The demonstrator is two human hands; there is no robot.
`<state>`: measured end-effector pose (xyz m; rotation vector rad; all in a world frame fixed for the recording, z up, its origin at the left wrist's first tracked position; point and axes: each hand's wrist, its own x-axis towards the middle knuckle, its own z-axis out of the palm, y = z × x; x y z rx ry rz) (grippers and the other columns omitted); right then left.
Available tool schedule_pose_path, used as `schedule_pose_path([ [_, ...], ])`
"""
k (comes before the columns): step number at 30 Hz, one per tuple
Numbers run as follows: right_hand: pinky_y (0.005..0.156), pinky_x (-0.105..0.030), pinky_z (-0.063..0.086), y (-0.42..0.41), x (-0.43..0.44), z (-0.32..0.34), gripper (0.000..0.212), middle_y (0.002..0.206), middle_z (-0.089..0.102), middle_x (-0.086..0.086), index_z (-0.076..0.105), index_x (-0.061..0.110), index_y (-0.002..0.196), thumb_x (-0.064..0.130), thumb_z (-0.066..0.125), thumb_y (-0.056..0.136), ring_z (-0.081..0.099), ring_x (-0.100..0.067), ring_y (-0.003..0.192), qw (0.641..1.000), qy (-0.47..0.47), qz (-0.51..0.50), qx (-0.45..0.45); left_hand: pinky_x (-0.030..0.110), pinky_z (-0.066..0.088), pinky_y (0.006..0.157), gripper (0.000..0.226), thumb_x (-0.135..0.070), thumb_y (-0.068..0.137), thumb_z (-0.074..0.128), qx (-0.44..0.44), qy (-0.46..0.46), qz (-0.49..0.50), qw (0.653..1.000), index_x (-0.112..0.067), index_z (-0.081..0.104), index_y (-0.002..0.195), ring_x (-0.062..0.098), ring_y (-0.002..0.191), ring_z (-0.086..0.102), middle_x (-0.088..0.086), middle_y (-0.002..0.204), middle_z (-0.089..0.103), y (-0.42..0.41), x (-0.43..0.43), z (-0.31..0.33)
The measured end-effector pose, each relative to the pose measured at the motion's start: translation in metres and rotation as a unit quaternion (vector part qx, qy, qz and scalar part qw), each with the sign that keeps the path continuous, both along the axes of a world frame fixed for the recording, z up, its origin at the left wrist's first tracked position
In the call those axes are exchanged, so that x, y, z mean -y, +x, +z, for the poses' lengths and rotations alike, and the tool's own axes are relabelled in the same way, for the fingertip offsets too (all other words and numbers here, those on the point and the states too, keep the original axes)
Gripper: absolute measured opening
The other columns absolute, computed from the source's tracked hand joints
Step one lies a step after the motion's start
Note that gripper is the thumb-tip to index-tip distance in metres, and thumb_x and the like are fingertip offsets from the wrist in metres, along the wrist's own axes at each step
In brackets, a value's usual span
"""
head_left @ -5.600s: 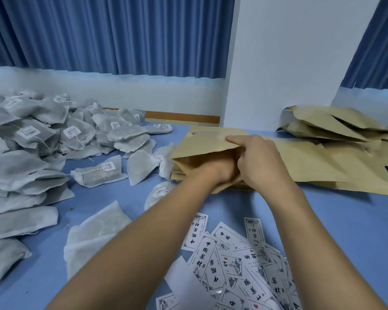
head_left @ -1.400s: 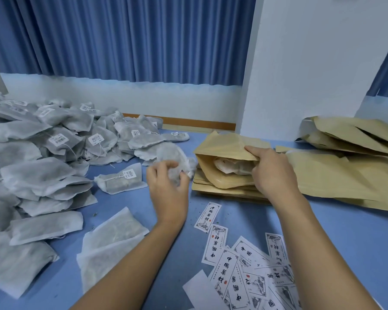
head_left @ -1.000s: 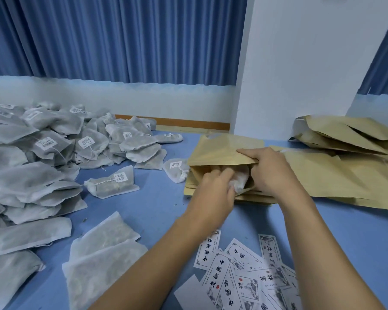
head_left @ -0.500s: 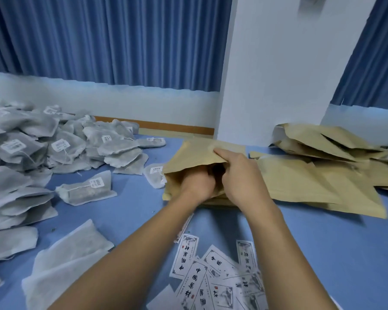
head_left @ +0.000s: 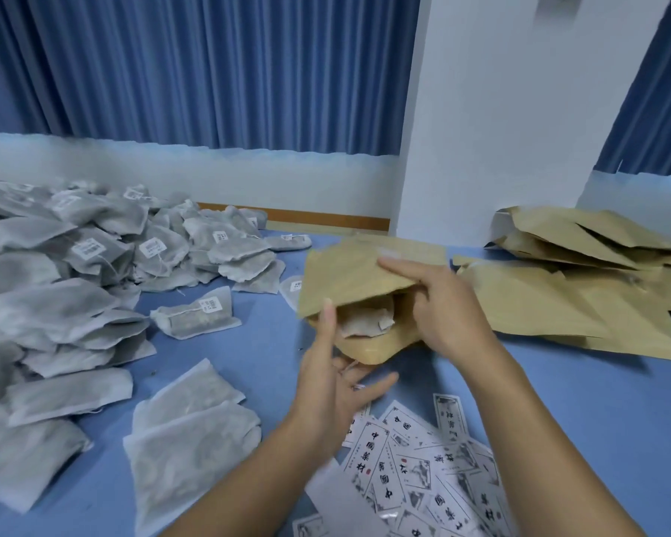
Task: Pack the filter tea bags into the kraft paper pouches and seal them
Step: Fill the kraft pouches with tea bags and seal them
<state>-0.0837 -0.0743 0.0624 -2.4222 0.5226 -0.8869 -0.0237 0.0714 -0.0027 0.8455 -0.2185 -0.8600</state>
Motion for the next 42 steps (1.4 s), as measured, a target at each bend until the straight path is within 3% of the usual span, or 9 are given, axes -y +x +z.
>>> schedule_pose_path([
  [4, 0.118, -0.017, 0.022, -0.024, -0.007, -0.021, 0.08, 0.157, 0.033, 0.018, 0.051, 0.045, 0.142, -0.011, 0.044, 0.085, 0.032, -0.006, 0.146, 0.971, -0.084, 0.133, -0.18, 0.046, 0.062, 0.069, 0.044, -0.044, 0.097, 0.059, -0.106, -0.019, 0.065, 0.992, -0.012, 0.063, 0.127, 0.033, 0.094, 0.075, 0.014, 0.108, 0.076, 0.011, -0.001, 0.009],
  [8, 0.12, -0.025, 0.02, -0.053, -0.008, -0.034, 0.057, 0.16, 0.018, 0.03, 0.043, 0.058, 0.141, 0.038, 0.067, 0.094, 0.013, 0.013, 0.145, 0.963, 0.052, 0.195, -0.177, 0.039, 0.06, 0.056, 0.026, -0.028, 0.104, 0.052, -0.085, 0.039, 0.095, 0.991, -0.011, 0.06, 0.122, 0.029, 0.079, 0.076, 0.011, 0.095, 0.078, 0.01, -0.005, 0.003],
  [11, 0.096, -0.011, 0.036, -0.064, -0.021, -0.046, 0.05, 0.143, 0.047, 0.028, 0.053, 0.045, 0.135, 0.058, 0.064, 0.088, 0.041, 0.024, 0.121, 0.986, 0.158, -0.013, 0.053, 0.036, 0.059, 0.055, 0.024, -0.027, 0.101, 0.058, -0.061, 0.051, 0.104, 0.991, -0.013, 0.061, 0.121, 0.029, 0.074, 0.075, 0.009, 0.093, 0.078, 0.01, -0.007, 0.0],
  [13, 0.073, -0.018, 0.051, -0.066, -0.026, -0.053, 0.05, 0.119, 0.065, 0.011, 0.057, 0.03, 0.126, 0.061, 0.063, 0.087, 0.064, 0.01, 0.089, 0.947, 0.282, -0.125, 0.094, 0.036, 0.059, 0.057, 0.024, -0.026, 0.1, 0.061, -0.043, 0.053, 0.096, 0.993, -0.013, 0.062, 0.12, 0.031, 0.077, 0.074, 0.01, 0.095, 0.077, 0.009, -0.007, -0.002],
  [18, 0.041, -0.02, 0.038, -0.068, -0.025, -0.063, 0.025, 0.071, 0.068, -0.011, 0.066, 0.0, 0.099, 0.024, 0.07, 0.092, 0.05, -0.011, 0.049, 0.801, 0.587, -0.019, 0.112, 0.031, 0.058, 0.055, 0.032, -0.028, 0.096, 0.066, -0.008, 0.051, 0.079, 0.996, -0.012, 0.063, 0.123, 0.029, 0.077, 0.074, 0.012, 0.105, 0.076, 0.002, -0.005, -0.008],
  [21, 0.04, -0.019, 0.036, -0.063, -0.028, -0.061, 0.02, 0.064, 0.063, -0.009, 0.065, 0.001, 0.09, 0.02, 0.067, 0.095, 0.046, -0.01, 0.046, 0.785, 0.59, -0.029, 0.186, 0.028, 0.054, 0.05, 0.034, -0.033, 0.092, 0.07, -0.028, 0.022, 0.089, 0.995, -0.012, 0.065, 0.119, 0.028, 0.073, 0.074, 0.013, 0.101, 0.076, -0.004, -0.002, -0.011],
  [26, 0.041, -0.023, 0.039, -0.061, -0.042, -0.064, 0.031, 0.066, 0.061, -0.013, 0.068, 0.0, 0.084, 0.028, 0.065, 0.096, 0.048, -0.014, 0.046, 0.814, 0.566, 0.042, 0.125, 0.025, 0.042, 0.043, 0.027, -0.031, 0.072, 0.082, 0.095, 0.081, 0.003, 0.992, -0.006, 0.074, 0.081, 0.016, 0.054, 0.058, 0.013, 0.072, 0.067, -0.019, 0.002, -0.016],
  [32, 0.041, -0.022, 0.038, -0.058, -0.046, -0.056, 0.03, 0.067, 0.056, -0.011, 0.069, 0.008, 0.097, 0.035, 0.057, 0.097, 0.046, -0.014, 0.048, 0.702, 0.65, 0.122, 0.265, 0.021, 0.035, 0.042, 0.024, -0.035, 0.081, 0.073, 0.015, -0.01, -0.078, 0.997, -0.012, 0.068, 0.075, 0.013, 0.052, 0.049, 0.006, 0.066, 0.057, -0.026, 0.002, -0.004],
  [42, 0.038, -0.023, 0.028, -0.064, -0.041, -0.053, 0.038, 0.058, 0.042, -0.005, 0.057, 0.009, 0.077, 0.041, 0.059, 0.098, 0.035, -0.013, 0.04, 0.744, 0.589, -0.032, 0.313, 0.027, 0.011, 0.043, 0.046, -0.044, 0.081, 0.069, 0.08, 0.01, 0.006, 0.997, -0.004, 0.059, 0.058, 0.013, 0.04, 0.026, 0.007, 0.046, 0.04, -0.024, 0.009, 0.003],
])
